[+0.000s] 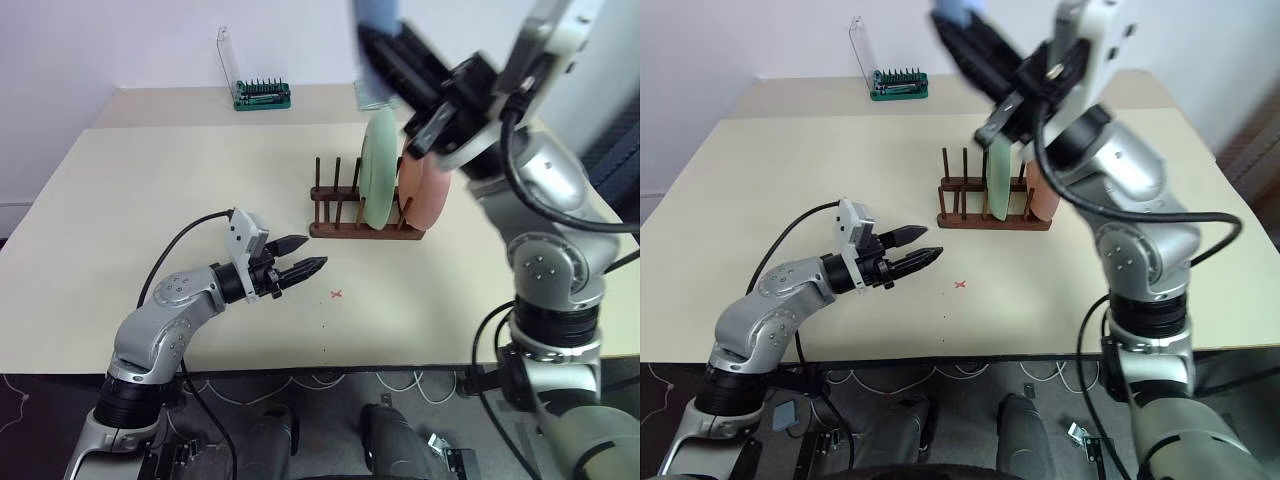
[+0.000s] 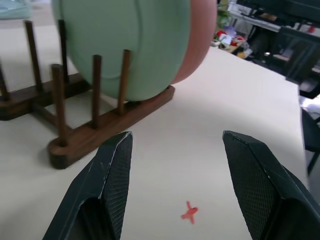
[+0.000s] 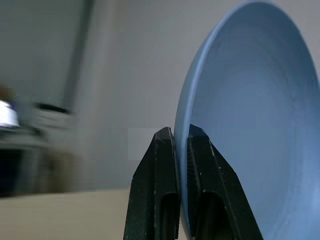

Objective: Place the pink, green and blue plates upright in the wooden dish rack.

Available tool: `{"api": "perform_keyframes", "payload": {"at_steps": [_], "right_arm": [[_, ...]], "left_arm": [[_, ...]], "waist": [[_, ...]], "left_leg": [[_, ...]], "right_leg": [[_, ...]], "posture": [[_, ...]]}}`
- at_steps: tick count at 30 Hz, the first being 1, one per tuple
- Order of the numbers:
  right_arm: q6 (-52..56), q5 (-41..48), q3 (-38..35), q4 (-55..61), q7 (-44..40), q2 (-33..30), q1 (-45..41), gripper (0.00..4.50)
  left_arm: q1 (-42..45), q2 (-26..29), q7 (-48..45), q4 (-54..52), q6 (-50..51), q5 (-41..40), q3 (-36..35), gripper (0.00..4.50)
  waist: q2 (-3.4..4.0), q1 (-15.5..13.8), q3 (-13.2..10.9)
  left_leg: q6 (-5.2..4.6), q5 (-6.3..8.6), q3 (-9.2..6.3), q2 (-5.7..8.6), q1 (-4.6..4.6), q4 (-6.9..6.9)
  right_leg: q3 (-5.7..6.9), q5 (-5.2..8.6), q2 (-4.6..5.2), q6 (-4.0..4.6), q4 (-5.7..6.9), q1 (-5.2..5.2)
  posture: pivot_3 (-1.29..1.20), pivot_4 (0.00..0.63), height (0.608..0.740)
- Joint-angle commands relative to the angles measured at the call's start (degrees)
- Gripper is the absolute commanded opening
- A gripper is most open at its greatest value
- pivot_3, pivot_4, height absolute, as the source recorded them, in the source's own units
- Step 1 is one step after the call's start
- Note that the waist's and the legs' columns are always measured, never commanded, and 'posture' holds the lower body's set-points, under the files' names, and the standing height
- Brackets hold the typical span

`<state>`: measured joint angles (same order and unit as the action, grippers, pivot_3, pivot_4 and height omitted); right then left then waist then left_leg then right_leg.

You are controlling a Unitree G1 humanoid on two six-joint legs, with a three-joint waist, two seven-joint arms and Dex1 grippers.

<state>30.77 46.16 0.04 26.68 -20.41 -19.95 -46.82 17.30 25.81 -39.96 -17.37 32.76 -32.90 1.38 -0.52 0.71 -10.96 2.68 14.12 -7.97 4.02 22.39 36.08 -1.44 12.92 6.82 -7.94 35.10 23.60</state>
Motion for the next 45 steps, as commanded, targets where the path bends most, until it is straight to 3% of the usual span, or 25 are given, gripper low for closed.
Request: {"api": "perform_keyframes", "payload": {"at_steps": [1, 4, 16, 29, 32, 37, 41, 45], "right_arm": [[6.44, 7.48, -0.79, 0.17, 7.38, 5.10, -0.24, 0.02], [8.78, 8.29, -0.29, -0.52, 11.26, 8.93, 0.67, 0.02], [15.95, 6.91, -1.89, -9.34, 16.16, 10.41, 0.17, 0.02], [20.77, 7.23, -7.31, -16.84, 25.00, 15.60, -0.76, 0.02], [21.42, 7.45, -7.89, -16.57, 25.46, 15.97, -0.75, 0.97], [20.94, 5.62, -7.06, -15.71, 24.34, 15.34, -1.08, 3.40], [19.53, 3.18, -5.42, -13.88, 21.35, 13.80, -1.66, 3.40], [15.51, -1.82, -1.85, -9.07, 13.30, 8.28, -3.73, 3.40]], "left_arm": [[-0.38, 1.86, 0.56, 0.82, -2.21, 1.11, -4.17, 2.95], [-1.37, 3.42, 0.30, 1.48, -3.10, 1.75, -5.90, 2.95], [-3.84, 6.09, -1.30, 1.66, -3.53, 0.67, -10.56, 2.95], [-2.78, 5.90, -2.11, 2.50, -3.63, 1.47, -9.29, 2.95], [-2.73, 6.06, -2.35, 2.66, -3.74, 1.51, -9.34, 2.95], [-2.86, 5.93, -2.43, 2.55, -3.84, 1.60, -9.35, 2.95], [-3.07, 5.49, -2.20, 2.09, -3.82, 1.69, -8.95, 2.95], [-3.08, 5.25, -2.21, 2.01, -3.79, 1.71, -8.97, 2.95]], "waist": [[0.00, 0.13, 0.00], [0.03, 0.39, 0.01], [0.02, 0.37, 0.01], [0.03, 0.43, 0.01], [0.03, 0.45, 0.01], [0.03, 0.54, 0.01], [0.03, 0.55, 0.01], [0.03, 0.51, 0.00]], "left_leg": [[0.00, 0.00, 0.00, -0.01, 0.00, -0.03], [0.01, -0.01, 0.03, -0.03, 0.00, -0.12], [0.01, -0.01, 0.08, -0.03, 0.06, -0.13], [0.01, -0.01, 0.08, -0.03, 0.06, -0.14], [0.01, -0.01, 0.09, -0.03, 0.07, -0.15], [0.01, -0.01, 0.09, -0.03, 0.07, -0.16], [0.01, -0.01, 0.11, -0.04, 0.07, -0.17], [0.01, -0.01, 0.12, -0.04, 0.09, -0.16]], "right_leg": [[0.00, 0.00, -0.01, 0.00, 0.05, 0.05], [-0.02, -0.01, -0.02, 0.01, 0.14, 0.18], [-0.02, -0.01, -0.02, 0.01, 0.15, 0.27], [-0.02, -0.02, -0.03, 0.02, 0.18, 0.30], [-0.02, -0.02, -0.03, 0.02, 0.17, 0.31], [-0.02, -0.02, -0.03, 0.02, 0.18, 0.32], [-0.02, -0.02, -0.04, 0.02, 0.20, 0.36], [-0.02, -0.02, -0.04, 0.02, 0.19, 0.36]], "posture": [[0.00, 0.150, 0.740], [0.00, 0.150, 0.740], [0.00, 0.150, 0.740], [0.00, 0.150, 0.740], [0.00, 0.150, 0.740], [0.00, 0.150, 0.740], [0.00, 0.150, 0.740], [0.00, 0.150, 0.740]]}}
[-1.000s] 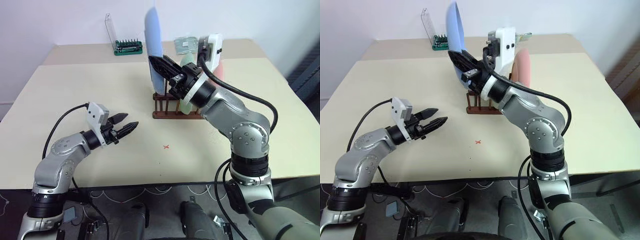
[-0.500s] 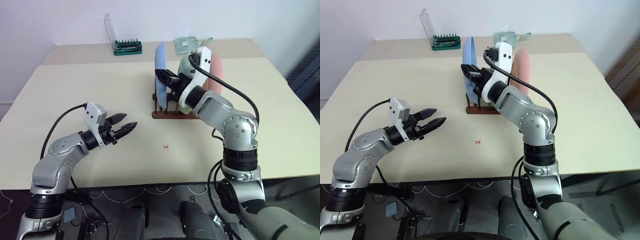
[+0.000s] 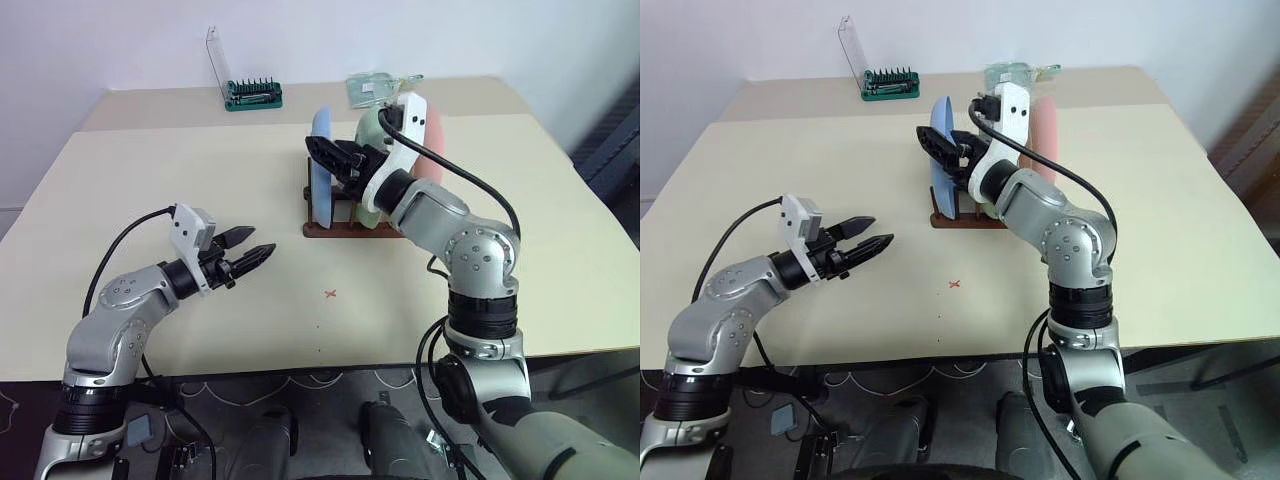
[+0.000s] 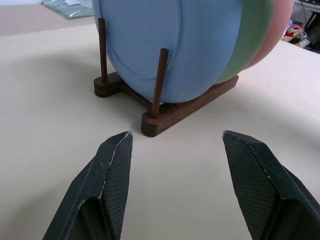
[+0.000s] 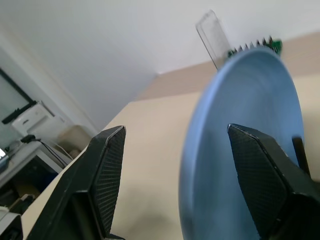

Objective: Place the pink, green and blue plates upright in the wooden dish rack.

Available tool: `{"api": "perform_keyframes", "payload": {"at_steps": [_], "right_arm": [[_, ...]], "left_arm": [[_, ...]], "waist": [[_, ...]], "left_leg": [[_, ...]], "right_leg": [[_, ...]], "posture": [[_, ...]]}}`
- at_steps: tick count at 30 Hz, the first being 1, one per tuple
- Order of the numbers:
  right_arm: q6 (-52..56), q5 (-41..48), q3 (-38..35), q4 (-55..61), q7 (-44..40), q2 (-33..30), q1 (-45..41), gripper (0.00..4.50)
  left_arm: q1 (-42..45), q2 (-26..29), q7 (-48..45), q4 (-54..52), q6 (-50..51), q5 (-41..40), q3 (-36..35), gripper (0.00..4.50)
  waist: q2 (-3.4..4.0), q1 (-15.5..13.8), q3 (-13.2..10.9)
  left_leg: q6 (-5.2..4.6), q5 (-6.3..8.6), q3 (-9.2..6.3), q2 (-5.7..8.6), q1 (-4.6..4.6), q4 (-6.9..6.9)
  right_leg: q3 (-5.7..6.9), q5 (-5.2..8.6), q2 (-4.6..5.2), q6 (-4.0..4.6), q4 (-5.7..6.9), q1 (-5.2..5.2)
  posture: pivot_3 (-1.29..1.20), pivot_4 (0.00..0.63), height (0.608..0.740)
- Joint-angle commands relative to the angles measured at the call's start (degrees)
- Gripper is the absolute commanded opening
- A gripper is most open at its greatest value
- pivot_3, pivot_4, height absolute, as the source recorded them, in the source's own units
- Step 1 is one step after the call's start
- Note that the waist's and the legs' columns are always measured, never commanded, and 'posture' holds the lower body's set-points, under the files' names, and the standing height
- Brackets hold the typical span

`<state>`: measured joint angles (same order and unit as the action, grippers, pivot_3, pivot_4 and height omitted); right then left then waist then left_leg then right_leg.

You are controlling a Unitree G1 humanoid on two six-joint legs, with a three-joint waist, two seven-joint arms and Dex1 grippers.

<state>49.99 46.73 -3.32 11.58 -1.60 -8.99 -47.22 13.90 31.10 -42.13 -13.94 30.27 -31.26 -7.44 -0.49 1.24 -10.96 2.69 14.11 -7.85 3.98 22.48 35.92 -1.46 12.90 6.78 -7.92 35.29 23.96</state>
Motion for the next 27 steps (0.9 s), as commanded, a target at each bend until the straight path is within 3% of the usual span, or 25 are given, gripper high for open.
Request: {"api": "perform_keyframes", "payload": {"at_steps": [1, 3, 6, 12, 14, 16, 18, 27], "right_arm": [[-4.85, -3.34, 2.15, 7.57, -7.92, -4.41, -3.72, 3.40], [-6.59, -4.87, 2.78, 9.68, -11.32, -7.08, -3.75, 3.40], [-11.25, -7.86, 0.90, 15.46, -19.89, -16.06, 0.07, 3.40], [-15.36, -7.70, -11.64, 15.79, -30.10, -28.99, 16.52, 3.40], [-17.20, -7.86, -16.27, 16.32, -37.43, -33.12, 28.27, 3.40], [-19.23, -8.25, -19.50, 16.22, -41.68, -34.90, 37.97, 3.40], [-22.93, -12.87, -19.23, 14.19, -40.73, -34.94, 42.47, 3.40], [-33.08, -22.73, -16.36, -3.81, -40.55, -32.09, 45.11, 3.40]], "left_arm": [[0.39, -0.11, 0.03, -1.30, -1.41, 0.17, -0.20, 2.95], [0.42, -0.27, 0.30, -1.25, -1.50, 0.26, -0.32, 2.95], [0.33, -0.21, 0.91, -0.48, -2.33, 0.69, -1.31, 2.95], [-1.54, 0.46, 1.77, 0.96, -4.14, 1.94, -3.01, 2.95], [-2.67, 0.79, 1.48, 2.48, -6.35, 3.54, -3.05, 2.95], [-3.75, 1.03, 1.04, 4.49, -7.81, 4.35, -3.46, 2.95], [-5.16, 1.87, 0.09, 6.71, -9.33, 5.58, -3.57, 2.95], [-7.63, 0.15, 2.04, 8.58, -13.58, 9.24, -3.04, 2.95]], "waist": [[0.00, -0.02, 0.00], [-0.01, -0.04, 0.00], [-0.05, -0.47, 0.02], [-0.16, -0.56, 0.04], [-0.14, -0.56, 0.04], [-0.17, -0.71, 0.05], [-0.04, -0.20, 0.00], [-0.16, -0.90, 0.04]], "left_leg": [[0.00, 0.00, 0.01, 0.00, 0.01, 0.00], [0.00, 0.00, 0.00, 0.00, 0.01, 0.00], [0.00, 0.00, 0.00, 0.00, 0.02, 0.00], [-0.04, 0.03, 0.02, 0.02, 0.00, 0.08], [-0.04, 0.03, 0.04, 0.00, -0.03, 0.05], [-0.11, 0.07, 0.02, -0.03, -0.05, 0.00], [-0.17, 0.10, 0.13, -0.02, -0.09, 0.05], [-0.16, 0.11, 0.22, -0.03, -0.13, 0.21]], "right_leg": [[0.00, 0.00, 0.00, 0.00, -0.01, 0.01], [0.00, 0.00, 0.00, -0.01, -0.02, 0.00], [0.01, 0.00, 0.00, -0.01, -0.06, -0.03], [0.03, 0.02, 0.04, -0.04, -0.26, -0.27], [0.02, 0.03, 0.04, -0.04, -0.25, -0.26], [0.05, 0.07, 0.03, -0.08, -0.25, -0.32], [-0.02, 0.09, 0.05, -0.10, -0.24, -0.32], [-0.11, 0.15, 0.07, 0.05, -0.30, -0.43]], "posture": [[0.00, 0.150, 0.740], [0.00, 0.150, 0.740], [0.00, 0.150, 0.740], [0.00, 0.150, 0.740], [0.00, 0.150, 0.740], [0.00, 0.150, 0.740], [0.00, 0.150, 0.740], [0.00, 0.150, 0.740]]}}
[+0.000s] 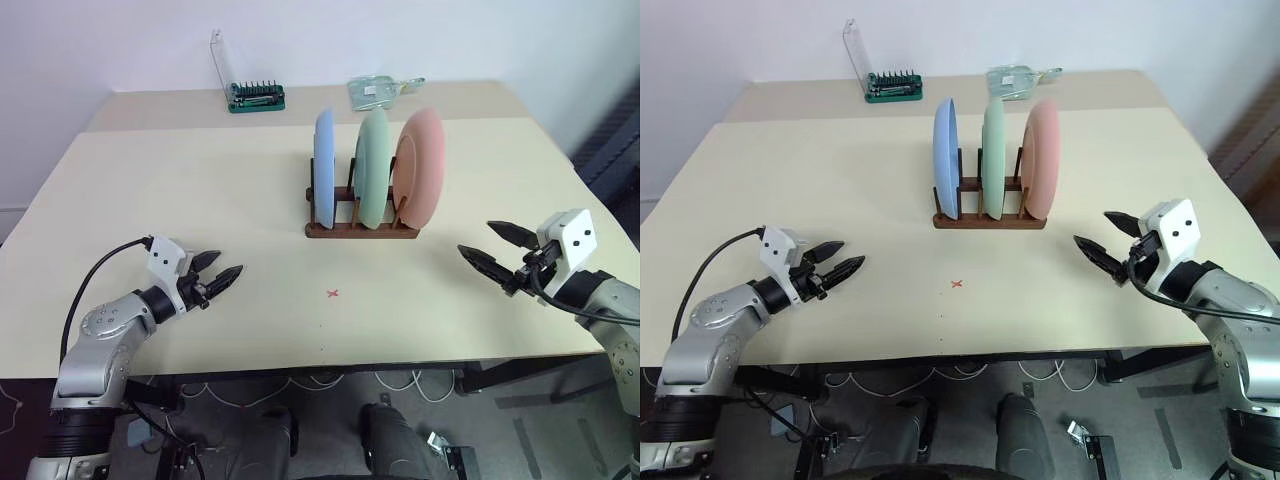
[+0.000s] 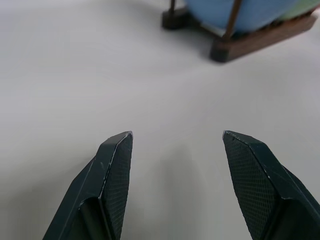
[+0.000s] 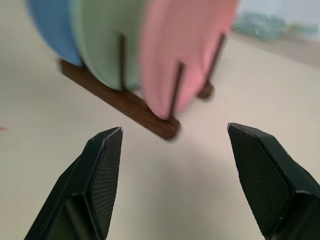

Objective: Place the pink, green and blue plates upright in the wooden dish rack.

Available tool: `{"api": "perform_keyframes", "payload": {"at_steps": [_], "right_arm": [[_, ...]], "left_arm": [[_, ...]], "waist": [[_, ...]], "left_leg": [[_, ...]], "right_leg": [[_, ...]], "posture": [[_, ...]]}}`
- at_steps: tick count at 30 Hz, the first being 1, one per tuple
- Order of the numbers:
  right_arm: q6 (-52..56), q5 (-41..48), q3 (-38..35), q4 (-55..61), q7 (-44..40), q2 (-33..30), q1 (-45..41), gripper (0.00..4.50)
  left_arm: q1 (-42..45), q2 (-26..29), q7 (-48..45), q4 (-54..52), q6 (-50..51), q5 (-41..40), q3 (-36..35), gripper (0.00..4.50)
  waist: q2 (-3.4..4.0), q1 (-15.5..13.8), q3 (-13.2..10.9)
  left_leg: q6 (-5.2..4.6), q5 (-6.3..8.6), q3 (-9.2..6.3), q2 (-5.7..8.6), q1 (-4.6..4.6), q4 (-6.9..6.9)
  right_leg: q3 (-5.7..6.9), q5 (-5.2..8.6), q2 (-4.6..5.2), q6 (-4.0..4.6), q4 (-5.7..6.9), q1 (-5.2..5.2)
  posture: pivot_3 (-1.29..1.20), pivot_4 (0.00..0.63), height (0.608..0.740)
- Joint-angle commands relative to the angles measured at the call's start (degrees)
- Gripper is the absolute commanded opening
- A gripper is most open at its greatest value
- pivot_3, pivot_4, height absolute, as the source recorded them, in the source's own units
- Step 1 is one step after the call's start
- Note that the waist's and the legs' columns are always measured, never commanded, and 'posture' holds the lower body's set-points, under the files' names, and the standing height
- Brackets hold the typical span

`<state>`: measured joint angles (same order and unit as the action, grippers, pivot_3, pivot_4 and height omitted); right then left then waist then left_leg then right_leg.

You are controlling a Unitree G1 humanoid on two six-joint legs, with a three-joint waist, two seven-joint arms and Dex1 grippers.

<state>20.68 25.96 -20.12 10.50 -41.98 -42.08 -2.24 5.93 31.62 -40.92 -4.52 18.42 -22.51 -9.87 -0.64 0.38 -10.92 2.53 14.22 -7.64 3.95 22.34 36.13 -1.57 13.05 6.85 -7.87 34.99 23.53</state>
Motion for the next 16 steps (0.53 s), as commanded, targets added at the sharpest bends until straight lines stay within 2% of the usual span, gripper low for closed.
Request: {"api": "perform_keyframes", "payload": {"at_steps": [1, 9, 16], "right_arm": [[-4.81, -2.18, 0.17, -4.34, -0.43, 1.20, -0.36, 3.40], [-7.72, -3.43, 0.92, -10.85, -1.60, 0.85, -5.34, 3.40], [-6.79, -3.92, 1.51, -12.65, -2.47, -0.07, -7.99, 3.40]], "left_arm": [[0.34, -0.78, 1.35, -1.31, -1.60, 0.61, -0.41, 2.95], [-0.32, -1.62, 3.56, -2.44, -2.21, 2.25, 0.12, 2.95], [-1.48, -4.85, 7.15, -4.20, -2.92, 2.47, -0.56, 2.95]], "waist": [[0.00, 0.00, 0.00], [0.04, 0.39, 0.00], [0.03, 0.19, 0.00]], "left_leg": [[0.00, 0.00, -0.01, 0.01, 0.01, 0.00], [0.00, 0.00, -0.01, -0.02, -0.04, -0.06], [0.00, 0.00, -0.03, 0.02, -0.02, 0.00]], "right_leg": [[0.00, -0.06, 0.00, -0.12, 0.00, 0.00], [0.01, -0.08, -0.01, -0.14, 0.05, 0.03], [0.01, -0.08, 0.00, -0.14, 0.03, -0.01]], "posture": [[0.00, 0.150, 0.740], [0.00, 0.150, 0.740], [0.00, 0.150, 0.740]]}}
